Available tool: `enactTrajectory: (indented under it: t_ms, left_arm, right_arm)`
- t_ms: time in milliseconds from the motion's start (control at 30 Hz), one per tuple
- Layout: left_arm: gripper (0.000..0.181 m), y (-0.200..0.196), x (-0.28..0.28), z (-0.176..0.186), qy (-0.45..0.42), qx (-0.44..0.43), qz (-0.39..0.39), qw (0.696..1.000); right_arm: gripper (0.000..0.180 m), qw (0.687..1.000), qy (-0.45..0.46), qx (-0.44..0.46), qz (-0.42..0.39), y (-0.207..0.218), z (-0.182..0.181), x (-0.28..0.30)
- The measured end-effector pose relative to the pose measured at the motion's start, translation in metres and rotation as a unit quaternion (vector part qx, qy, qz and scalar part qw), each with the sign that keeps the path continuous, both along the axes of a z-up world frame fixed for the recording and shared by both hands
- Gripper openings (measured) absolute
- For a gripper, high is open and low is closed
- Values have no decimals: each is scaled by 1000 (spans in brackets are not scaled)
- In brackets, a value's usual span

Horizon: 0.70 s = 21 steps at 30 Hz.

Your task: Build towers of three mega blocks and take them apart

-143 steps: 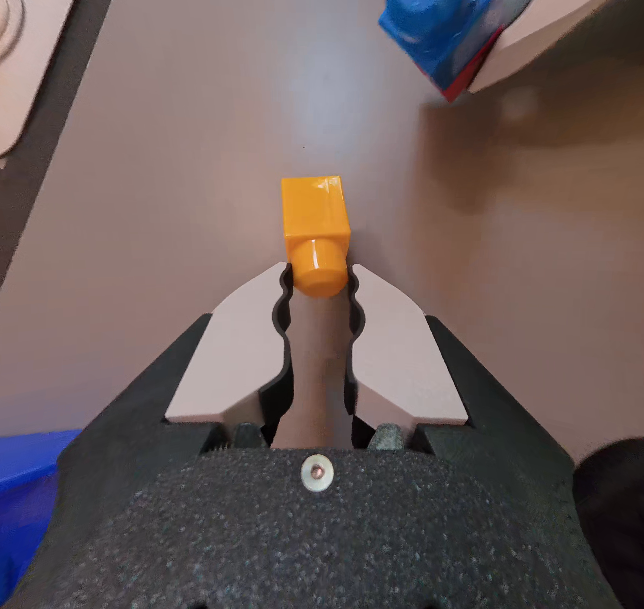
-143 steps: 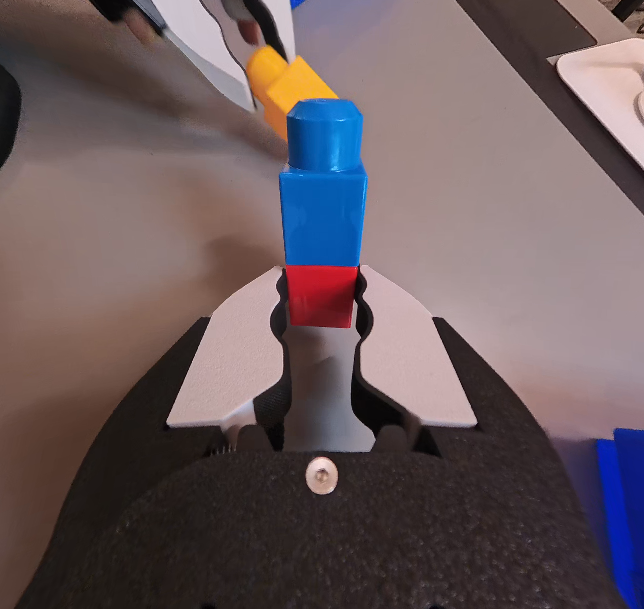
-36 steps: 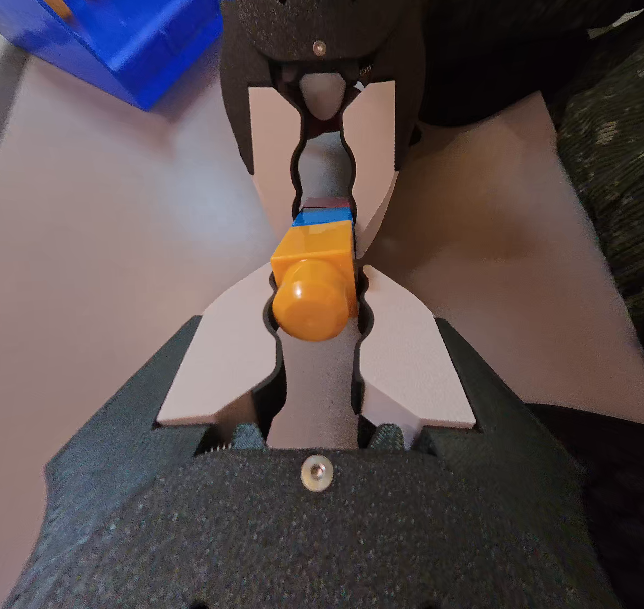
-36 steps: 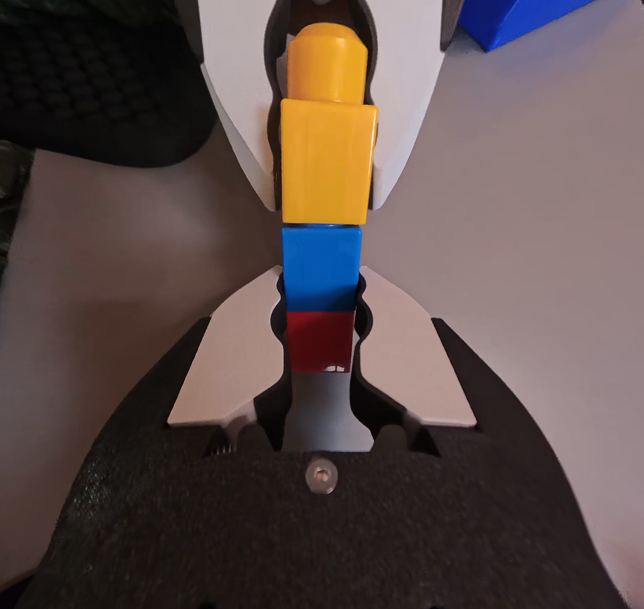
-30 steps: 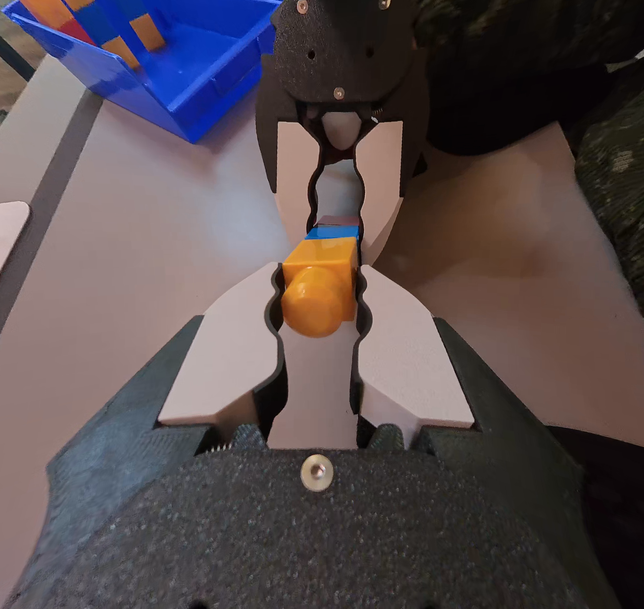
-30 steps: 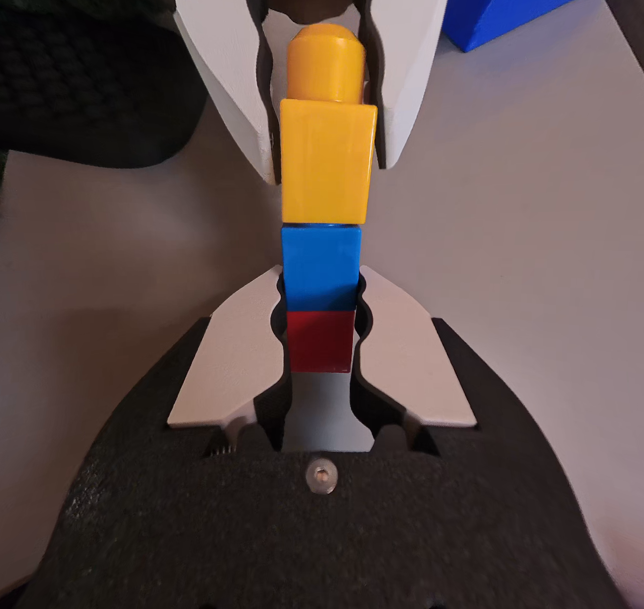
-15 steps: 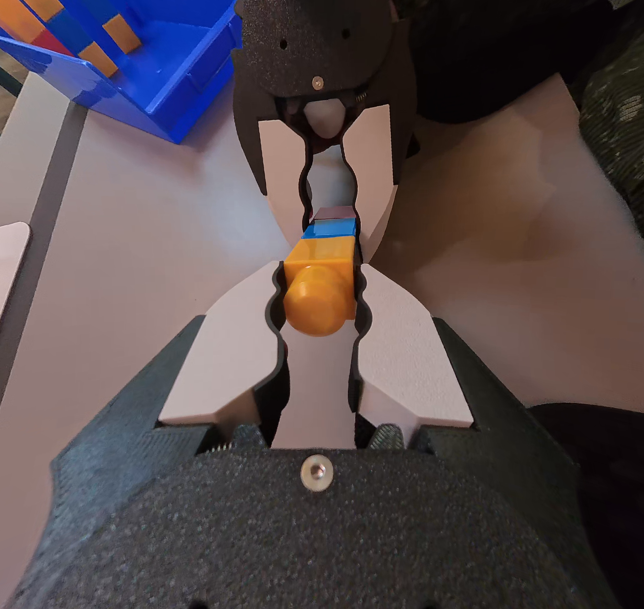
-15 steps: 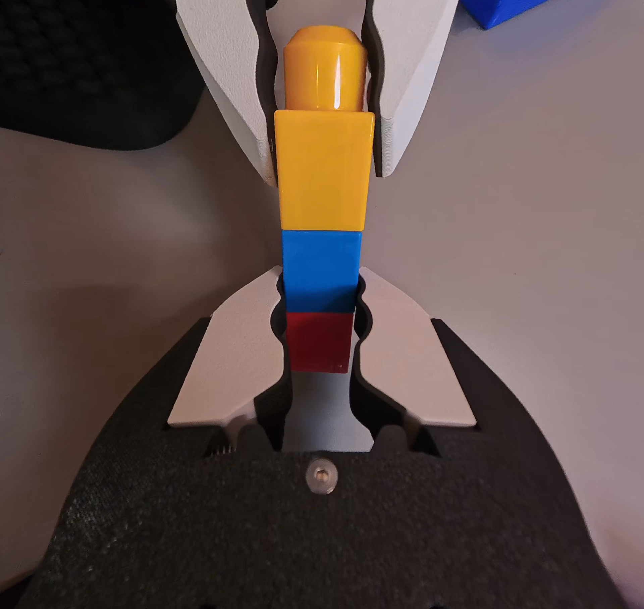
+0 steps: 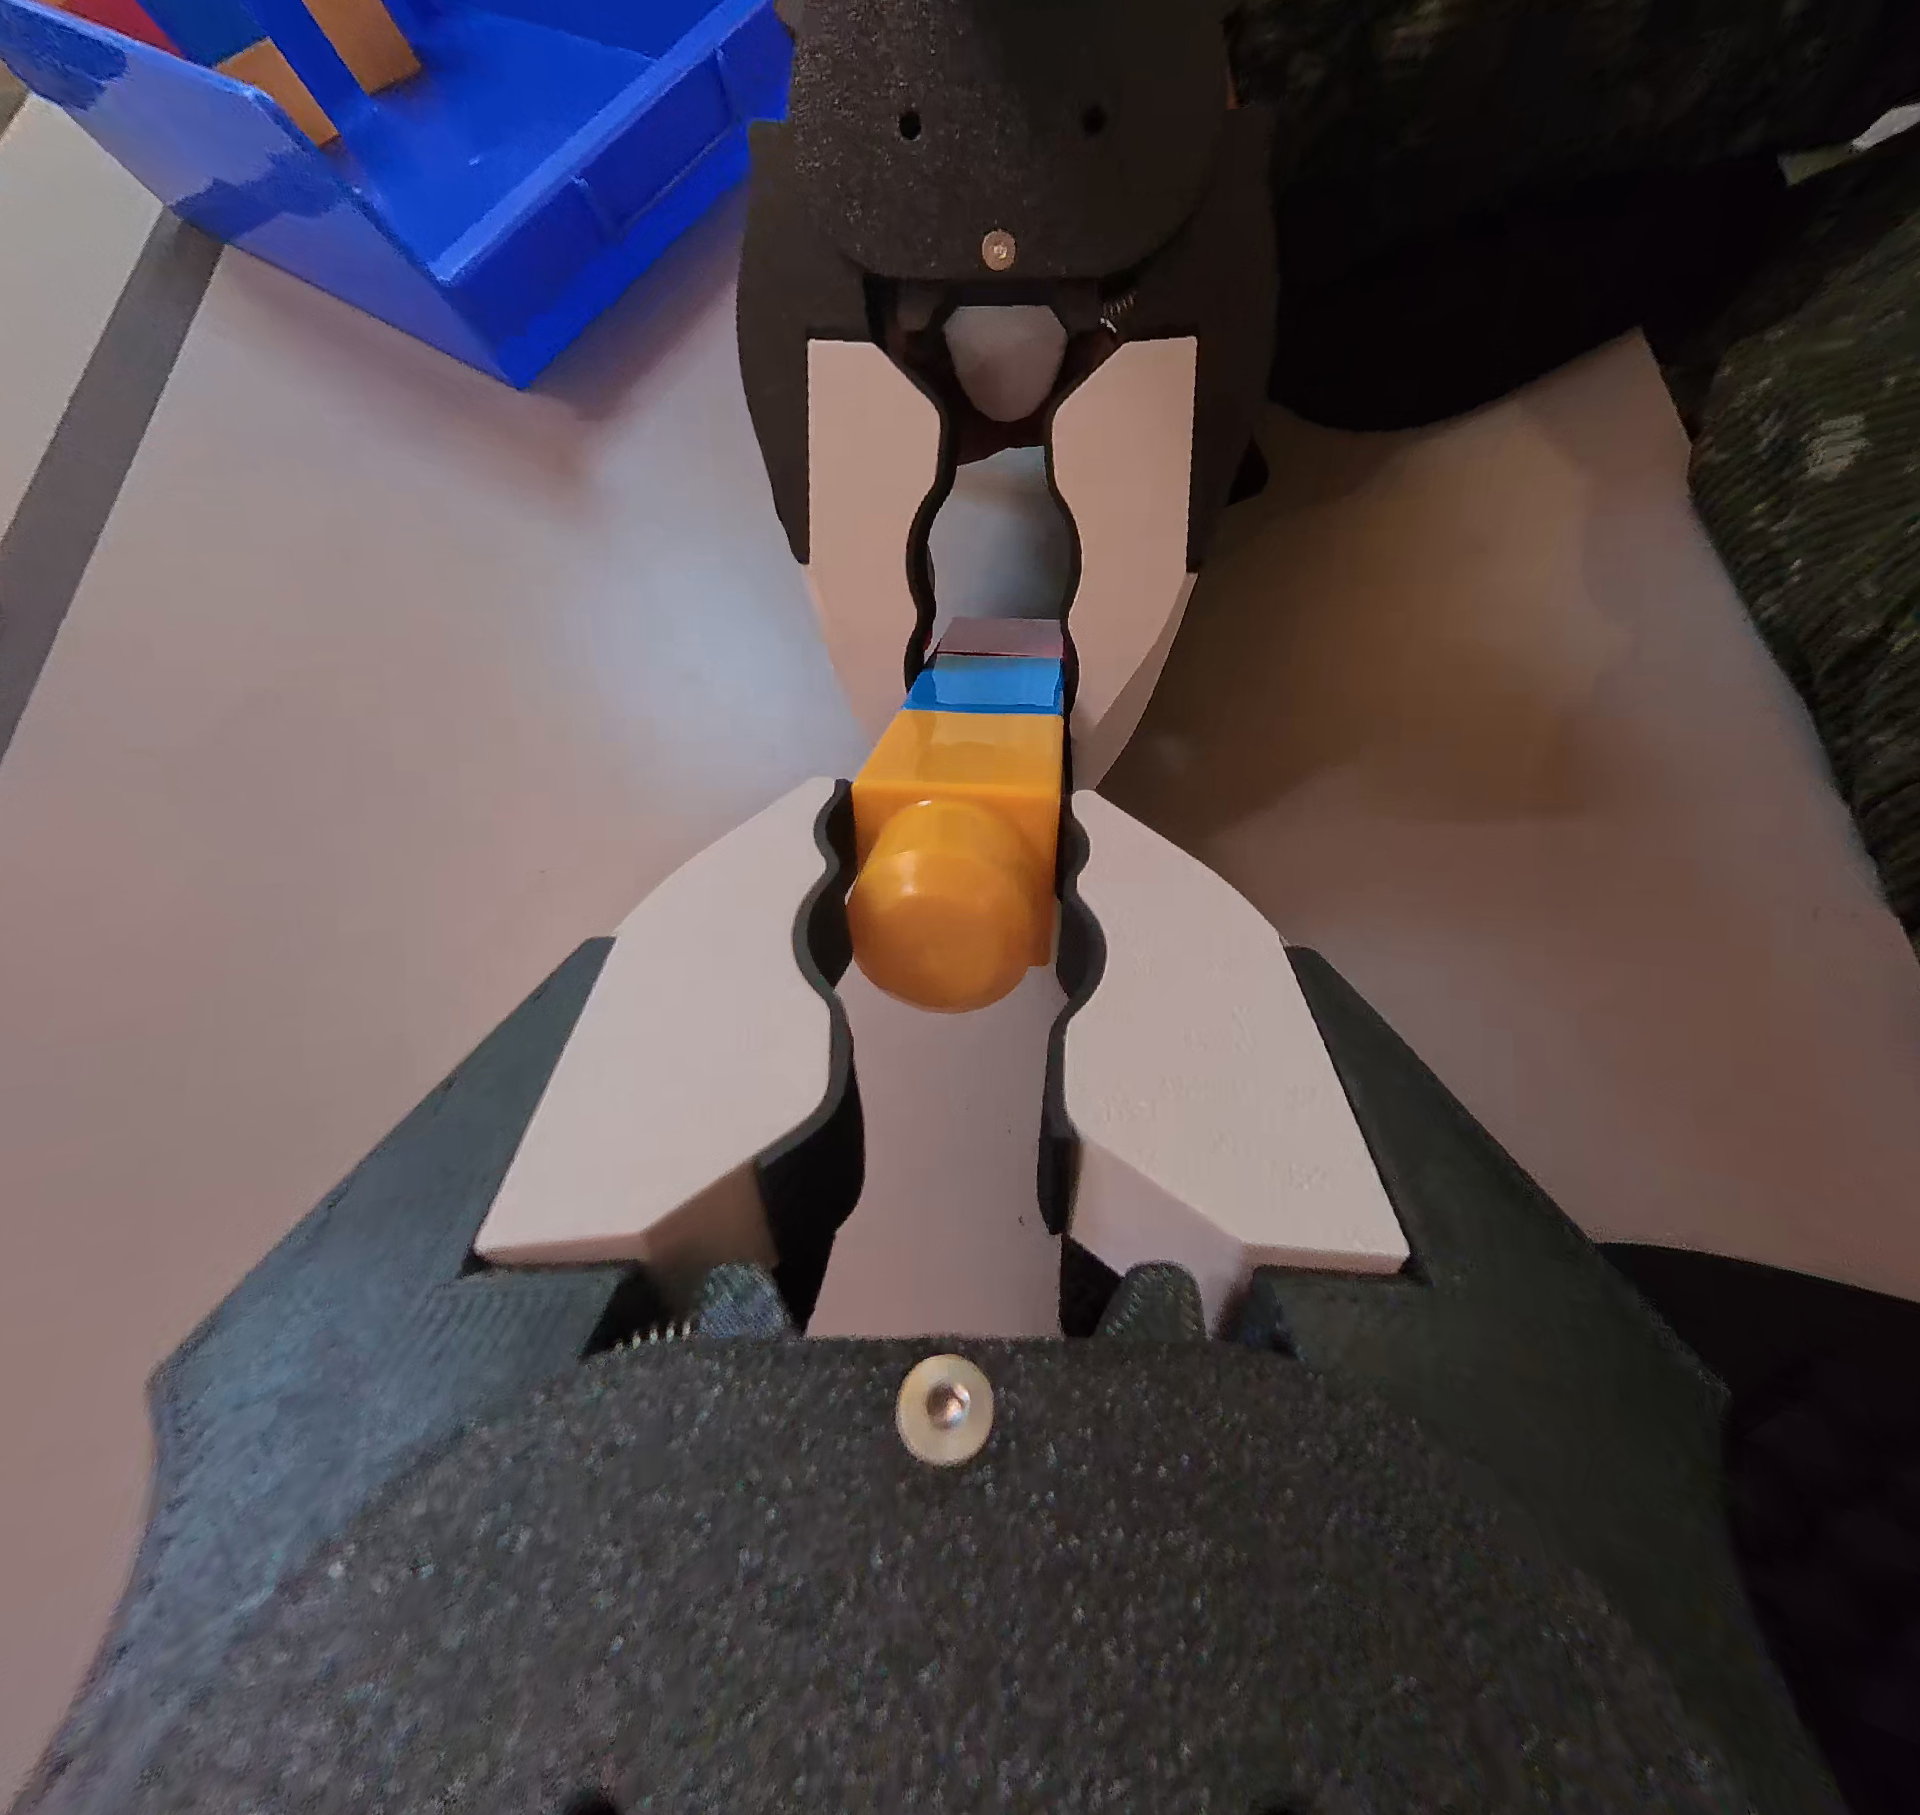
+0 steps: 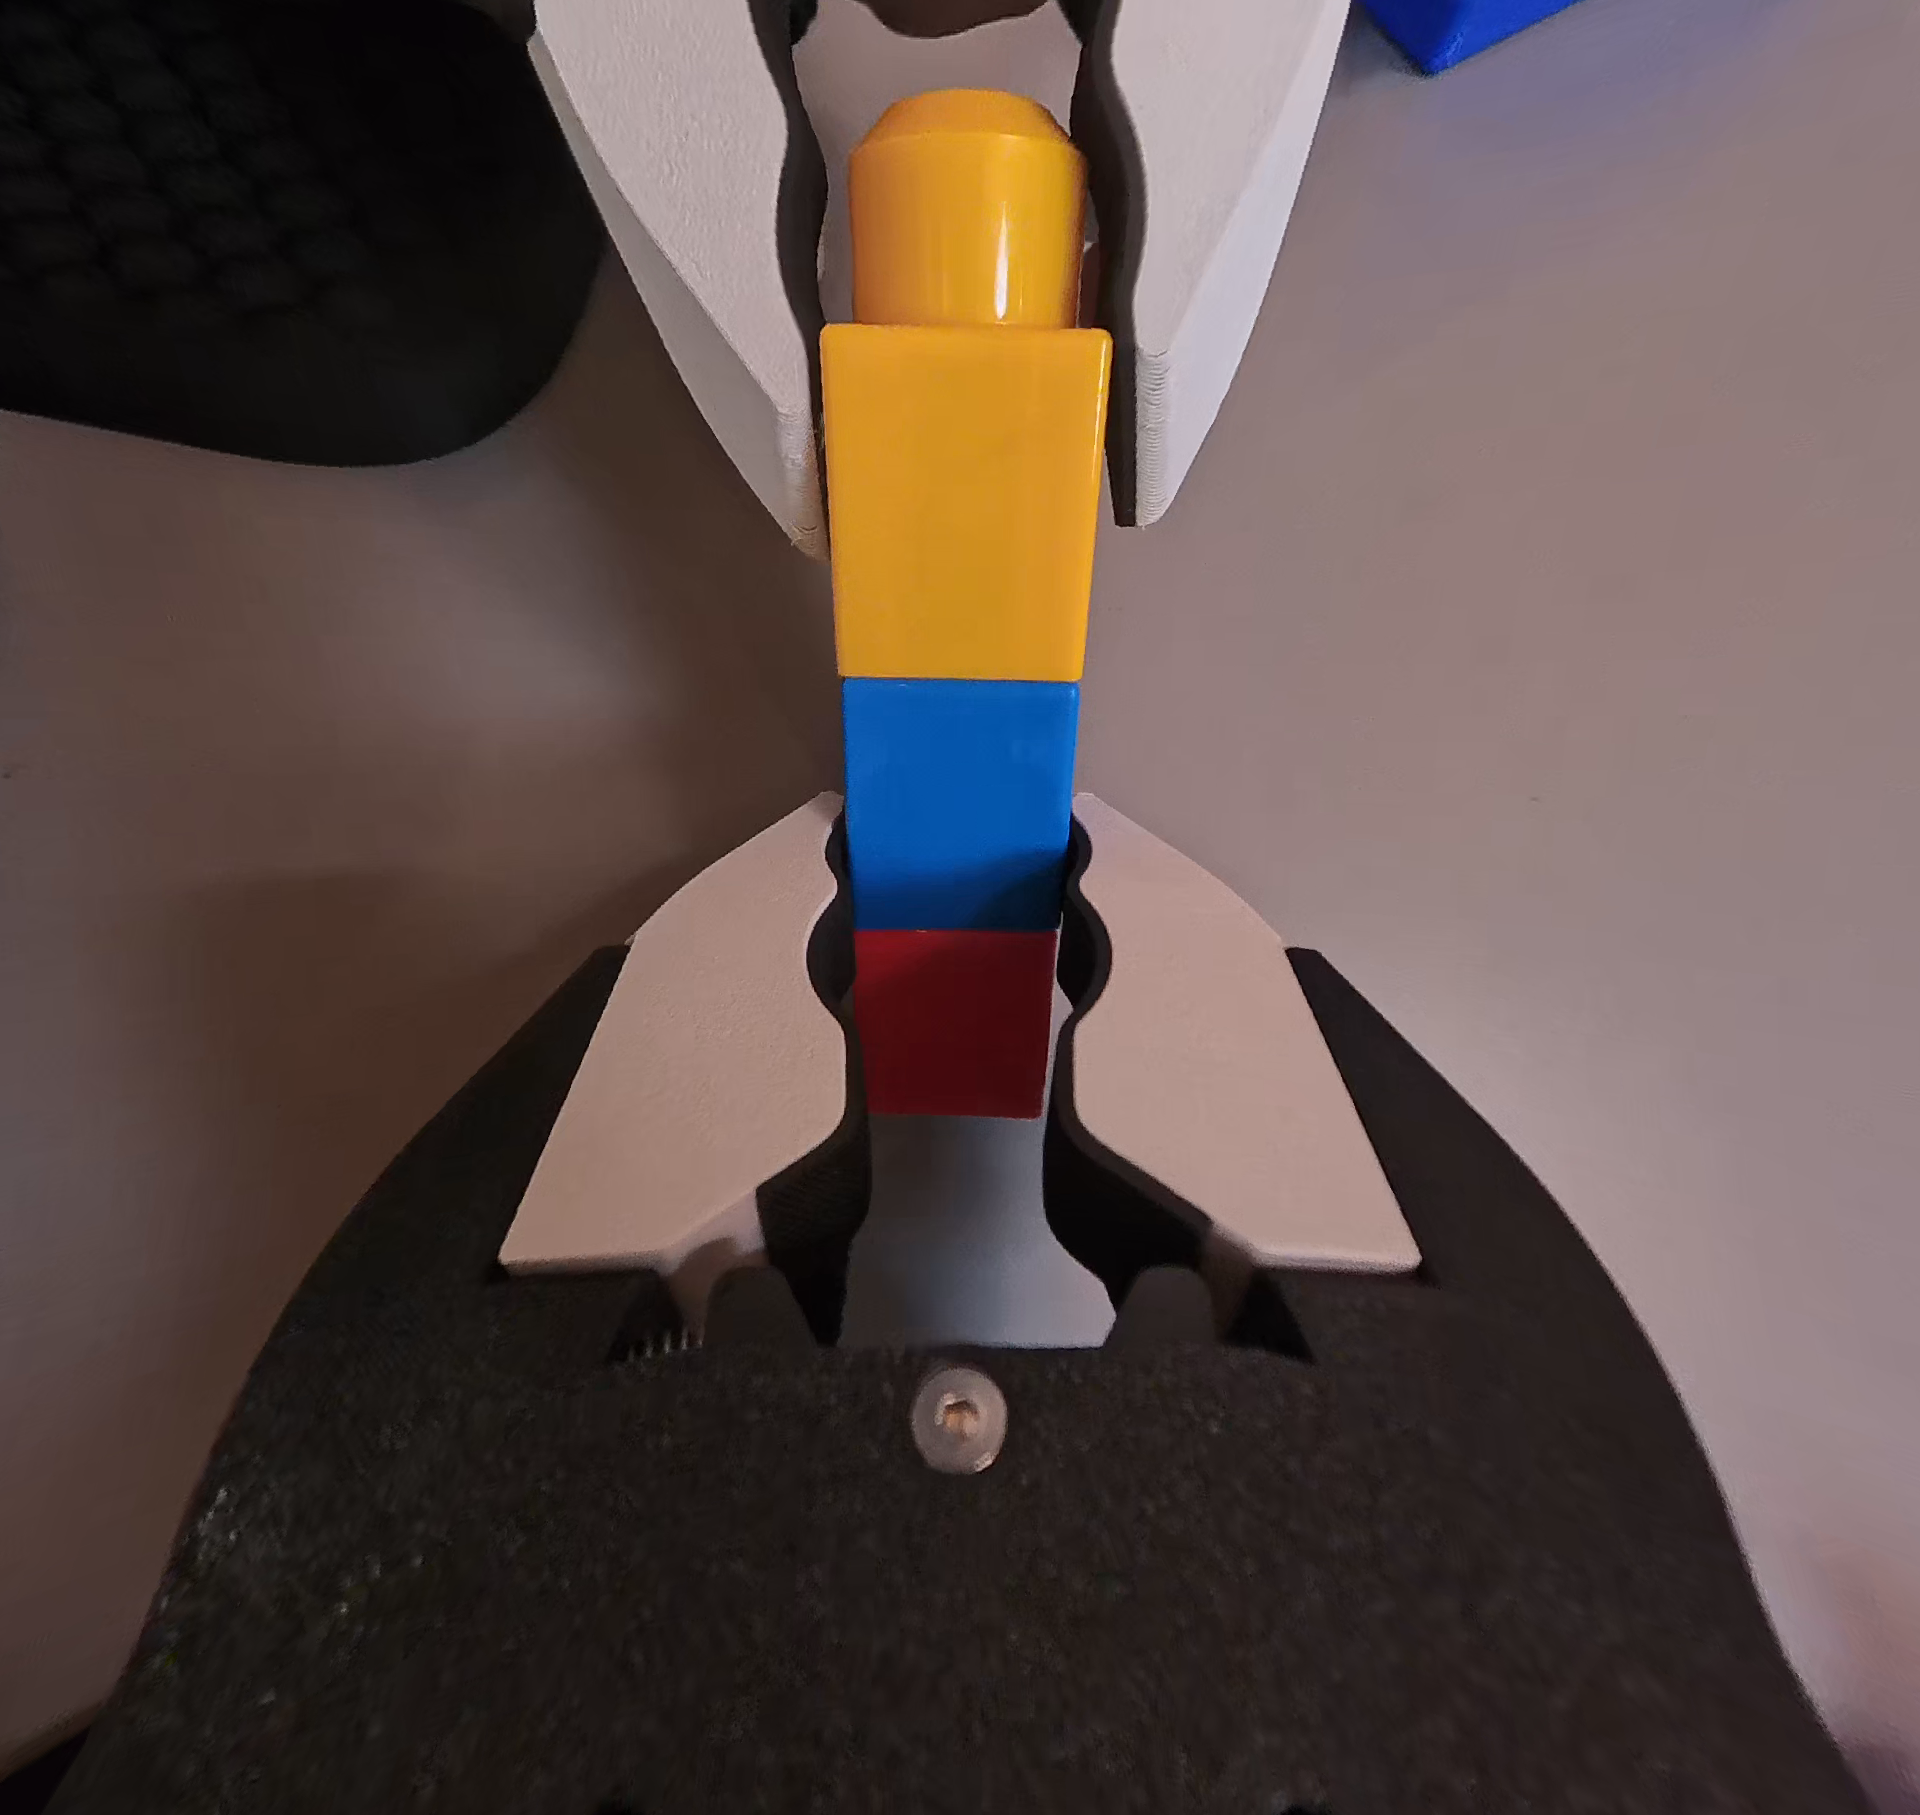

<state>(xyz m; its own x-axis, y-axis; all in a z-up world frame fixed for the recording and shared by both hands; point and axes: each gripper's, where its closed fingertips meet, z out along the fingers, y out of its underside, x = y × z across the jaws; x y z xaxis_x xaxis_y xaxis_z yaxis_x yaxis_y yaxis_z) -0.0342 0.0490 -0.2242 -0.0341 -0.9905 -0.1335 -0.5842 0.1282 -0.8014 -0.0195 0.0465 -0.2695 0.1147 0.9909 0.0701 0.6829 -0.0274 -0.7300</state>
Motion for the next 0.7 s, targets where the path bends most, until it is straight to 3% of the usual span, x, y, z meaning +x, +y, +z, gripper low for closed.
enactTrajectory:
  t_ms: [700]
  left_arm:
    - [37,0,-1,0,12,-21,15,1000]
  right_arm:
    - [36,1000,8,-7,-1,0,1,0]
